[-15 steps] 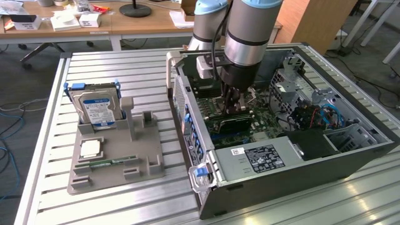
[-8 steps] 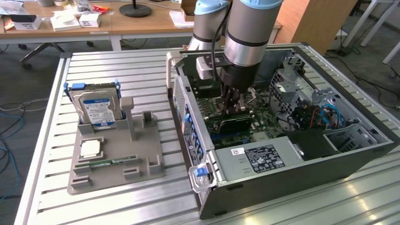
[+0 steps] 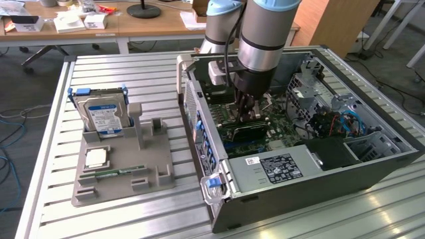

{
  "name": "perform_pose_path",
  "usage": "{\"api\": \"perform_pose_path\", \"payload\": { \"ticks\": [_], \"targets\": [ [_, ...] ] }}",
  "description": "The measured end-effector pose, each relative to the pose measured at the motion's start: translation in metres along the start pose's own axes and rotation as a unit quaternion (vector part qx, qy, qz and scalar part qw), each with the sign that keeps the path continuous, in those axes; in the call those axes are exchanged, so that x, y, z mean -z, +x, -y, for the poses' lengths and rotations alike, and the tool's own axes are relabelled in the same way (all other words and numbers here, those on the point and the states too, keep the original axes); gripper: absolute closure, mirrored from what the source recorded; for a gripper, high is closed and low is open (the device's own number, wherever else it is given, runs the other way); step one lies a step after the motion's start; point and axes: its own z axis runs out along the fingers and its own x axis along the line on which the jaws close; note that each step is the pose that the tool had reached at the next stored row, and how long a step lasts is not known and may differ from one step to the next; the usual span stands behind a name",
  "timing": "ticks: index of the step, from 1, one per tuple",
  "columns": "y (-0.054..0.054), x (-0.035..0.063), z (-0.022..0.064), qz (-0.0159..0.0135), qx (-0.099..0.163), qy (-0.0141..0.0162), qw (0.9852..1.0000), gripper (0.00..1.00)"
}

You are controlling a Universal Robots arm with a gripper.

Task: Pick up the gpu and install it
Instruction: 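Press down on the gpu until it lock into place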

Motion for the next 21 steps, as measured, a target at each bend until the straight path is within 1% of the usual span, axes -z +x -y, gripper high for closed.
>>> {"api": "perform_pose_path", "payload": {
  "ticks": [21],
  "targets": [
    [0.0002,-0.0058,-0.0002,-0.0001,0.000,0.0000,1.0000,0.90]
  ]
}}
